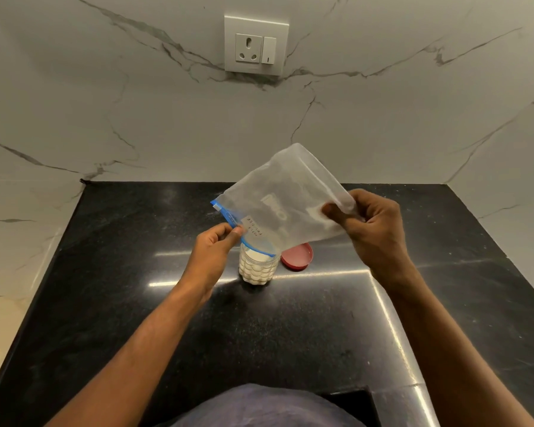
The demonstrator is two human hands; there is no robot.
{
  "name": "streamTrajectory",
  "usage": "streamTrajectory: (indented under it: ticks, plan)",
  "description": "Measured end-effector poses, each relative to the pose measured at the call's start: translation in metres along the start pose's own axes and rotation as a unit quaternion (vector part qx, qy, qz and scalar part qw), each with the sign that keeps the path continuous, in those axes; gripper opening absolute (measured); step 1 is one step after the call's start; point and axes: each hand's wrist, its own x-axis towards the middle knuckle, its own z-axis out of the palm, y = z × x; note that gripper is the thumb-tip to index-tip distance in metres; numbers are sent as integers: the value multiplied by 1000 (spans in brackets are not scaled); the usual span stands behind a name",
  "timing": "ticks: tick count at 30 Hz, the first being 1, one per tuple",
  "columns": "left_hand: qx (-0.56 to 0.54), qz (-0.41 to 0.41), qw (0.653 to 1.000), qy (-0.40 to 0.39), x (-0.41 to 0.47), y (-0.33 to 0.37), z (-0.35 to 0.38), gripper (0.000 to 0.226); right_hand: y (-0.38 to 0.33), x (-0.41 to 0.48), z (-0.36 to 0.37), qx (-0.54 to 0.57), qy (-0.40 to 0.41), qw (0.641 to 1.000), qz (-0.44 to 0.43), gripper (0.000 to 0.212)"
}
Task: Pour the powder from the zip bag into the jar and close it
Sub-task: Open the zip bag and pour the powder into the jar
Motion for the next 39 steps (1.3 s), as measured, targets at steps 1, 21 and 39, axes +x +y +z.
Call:
streamTrajectory:
  ticks: [1,21,39]
  plan:
    - [-5,1,1000,0,0,0,0,24,-1,0,-1,-3,-20,1000,-2,12]
    - [-35,23,999,-17,-2,4,3,26,3,-2,-7,-20,-4,1000,-12,11]
    - [-56,24,998,1,-1,3,2,30,0,0,-2,-51,-9,999,-6,21]
